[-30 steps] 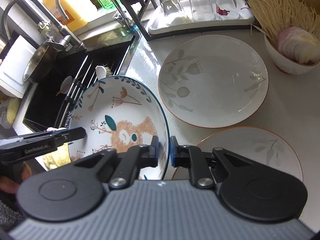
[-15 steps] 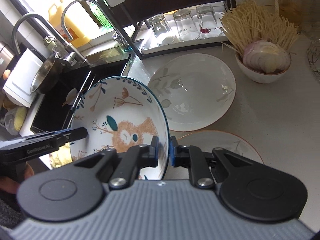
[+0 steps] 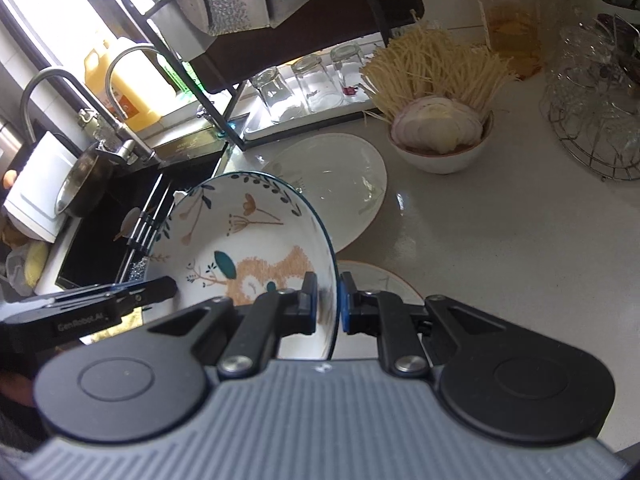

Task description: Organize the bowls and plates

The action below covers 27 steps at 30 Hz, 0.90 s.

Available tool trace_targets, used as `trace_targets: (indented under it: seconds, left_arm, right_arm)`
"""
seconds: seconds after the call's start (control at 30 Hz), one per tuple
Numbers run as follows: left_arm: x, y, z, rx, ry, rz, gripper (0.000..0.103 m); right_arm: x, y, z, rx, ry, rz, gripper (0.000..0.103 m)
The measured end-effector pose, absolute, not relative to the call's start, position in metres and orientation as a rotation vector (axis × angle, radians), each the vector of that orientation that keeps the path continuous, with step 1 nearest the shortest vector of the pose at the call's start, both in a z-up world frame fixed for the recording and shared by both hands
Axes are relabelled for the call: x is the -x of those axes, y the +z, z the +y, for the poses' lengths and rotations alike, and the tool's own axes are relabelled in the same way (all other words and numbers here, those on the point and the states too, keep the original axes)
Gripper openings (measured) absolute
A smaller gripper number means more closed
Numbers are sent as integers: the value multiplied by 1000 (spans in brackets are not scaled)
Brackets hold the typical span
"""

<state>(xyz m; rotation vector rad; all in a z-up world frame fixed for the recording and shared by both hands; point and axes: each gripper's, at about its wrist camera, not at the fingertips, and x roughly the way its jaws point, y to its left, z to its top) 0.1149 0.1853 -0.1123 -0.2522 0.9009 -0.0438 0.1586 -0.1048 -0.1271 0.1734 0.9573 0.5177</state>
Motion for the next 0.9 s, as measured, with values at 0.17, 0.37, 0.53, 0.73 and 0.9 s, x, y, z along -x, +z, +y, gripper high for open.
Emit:
trace_targets:
  seconds: [0.17, 0.37, 0.53, 0.73, 0.9]
  left_arm:
    - [-119, -120, 166, 220, -70, 931, 16]
    - [-125, -140, 149, 186, -113, 993, 16]
    - [-128, -159, 138, 151, -141, 1065, 16]
    - [-132, -169, 136, 136, -152, 1096, 18]
    - [-139, -173, 132, 115, -162, 1102, 18]
  right_arm:
    - [-154, -137, -123, -184, 486, 978, 15]
    - [-148, -150, -133, -147, 437, 993, 15]
    - [-141, -162, -139, -128, 402, 1010, 15]
    - [-137, -169, -139, -108, 379, 1016, 15]
    - [-141, -172, -138, -101, 350, 1015, 15]
